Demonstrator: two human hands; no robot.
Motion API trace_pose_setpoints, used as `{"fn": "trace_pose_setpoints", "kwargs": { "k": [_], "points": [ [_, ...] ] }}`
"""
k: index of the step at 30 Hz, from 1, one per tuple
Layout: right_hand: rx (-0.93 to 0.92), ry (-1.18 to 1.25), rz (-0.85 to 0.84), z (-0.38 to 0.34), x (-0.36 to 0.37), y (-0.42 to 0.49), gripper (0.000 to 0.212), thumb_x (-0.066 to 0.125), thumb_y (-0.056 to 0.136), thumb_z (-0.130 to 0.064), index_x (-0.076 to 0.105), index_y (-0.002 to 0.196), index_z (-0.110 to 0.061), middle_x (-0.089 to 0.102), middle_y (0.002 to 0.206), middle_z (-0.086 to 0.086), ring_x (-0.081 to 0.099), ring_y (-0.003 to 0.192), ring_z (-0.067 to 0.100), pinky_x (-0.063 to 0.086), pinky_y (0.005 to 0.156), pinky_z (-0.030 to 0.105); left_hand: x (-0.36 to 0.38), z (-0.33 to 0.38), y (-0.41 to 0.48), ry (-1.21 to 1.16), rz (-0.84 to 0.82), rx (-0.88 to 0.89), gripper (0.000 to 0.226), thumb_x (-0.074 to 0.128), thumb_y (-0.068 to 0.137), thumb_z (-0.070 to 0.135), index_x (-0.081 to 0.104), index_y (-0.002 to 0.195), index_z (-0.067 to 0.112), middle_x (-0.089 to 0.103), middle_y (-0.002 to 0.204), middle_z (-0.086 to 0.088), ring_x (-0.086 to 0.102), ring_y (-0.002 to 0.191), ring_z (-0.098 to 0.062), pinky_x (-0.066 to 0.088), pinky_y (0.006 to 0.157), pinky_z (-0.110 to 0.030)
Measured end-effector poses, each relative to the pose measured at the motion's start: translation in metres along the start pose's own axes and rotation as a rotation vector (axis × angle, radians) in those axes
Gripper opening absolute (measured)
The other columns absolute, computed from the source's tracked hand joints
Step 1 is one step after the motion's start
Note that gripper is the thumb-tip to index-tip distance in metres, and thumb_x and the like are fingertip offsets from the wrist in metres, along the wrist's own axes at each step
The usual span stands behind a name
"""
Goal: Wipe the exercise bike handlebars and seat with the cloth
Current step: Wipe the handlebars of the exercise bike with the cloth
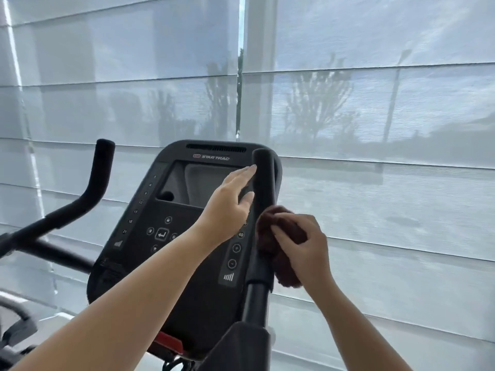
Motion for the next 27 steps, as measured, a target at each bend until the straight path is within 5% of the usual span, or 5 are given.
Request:
{"fn": "trace_pose_setpoints", "kwargs": {
  "k": [6, 8, 12, 20, 27],
  "points": [
    [-0.034, 0.165, 0.153, -0.027, 0.003, 0.081, 0.027, 0.069, 0.078, -0.011, 0.060, 0.084, -0.035, 0.060, 0.098, 0.005, 0.056, 0.085, -0.006, 0.042, 0.079, 0.008, 0.015, -0.013, 0.004, -0.132, 0.042, -0.020, 0.059, 0.047, 0.085, -0.016, 0.037, 0.136, 0.013, 0.039, 0.141, -0.008, 0.045, 0.122, -0.015, 0.041, 0.102, -0.035],
    [0.000, 0.176, 0.100, -0.011, 0.003, 0.060, 0.032, 0.070, 0.077, -0.010, 0.062, 0.085, -0.040, 0.063, 0.098, 0.001, 0.059, 0.090, 0.003, 0.044, 0.083, 0.013, 0.016, -0.018, 0.003, -0.235, 0.042, -0.047, 0.061, 0.049, 0.085, -0.015, 0.036, 0.134, 0.018, 0.043, 0.138, -0.010, 0.050, 0.116, -0.011, 0.041, 0.101, -0.027],
    [0.036, 0.207, 0.022, 0.024, 0.001, -0.008, 0.038, 0.073, 0.073, -0.009, 0.067, 0.083, -0.046, 0.065, 0.088, -0.011, 0.060, 0.088, 0.002, 0.044, 0.079, 0.012, 0.021, -0.027, 0.001, -0.450, 0.025, -0.139, 0.062, 0.047, 0.087, -0.013, 0.041, 0.126, 0.035, 0.048, 0.136, -0.002, 0.047, 0.120, -0.008, 0.042, 0.100, -0.041],
    [0.033, 0.242, 0.121, -0.001, 0.007, 0.076, 0.021, 0.070, 0.078, -0.012, 0.066, 0.094, -0.025, 0.066, 0.099, 0.007, 0.062, 0.095, 0.018, 0.049, 0.087, 0.029, 0.026, -0.035, -0.001, -0.648, 0.023, -0.203, 0.050, 0.044, 0.090, -0.010, 0.046, 0.131, 0.019, 0.065, 0.109, 0.008, 0.054, 0.113, -0.008, 0.053, 0.085, -0.035],
    [0.155, 0.196, 0.134, 0.033, -0.002, -0.009, 0.026, 0.073, 0.074, -0.012, 0.068, 0.079, -0.037, 0.068, 0.082, -0.009, 0.062, 0.081, 0.005, 0.046, 0.073, 0.012, 0.028, -0.036, -0.004, -0.707, -0.036, -0.244, 0.050, 0.039, 0.092, -0.007, 0.044, 0.132, 0.023, 0.064, 0.110, 0.011, 0.056, 0.109, -0.004, 0.051, 0.089, -0.033]
  ]
}}
Point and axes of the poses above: each hand's wrist, its own y-axis towards the middle knuckle, its own x-axis out of the palm, z = x × y, the point moved 10 cm from there along y, towards the middle knuckle
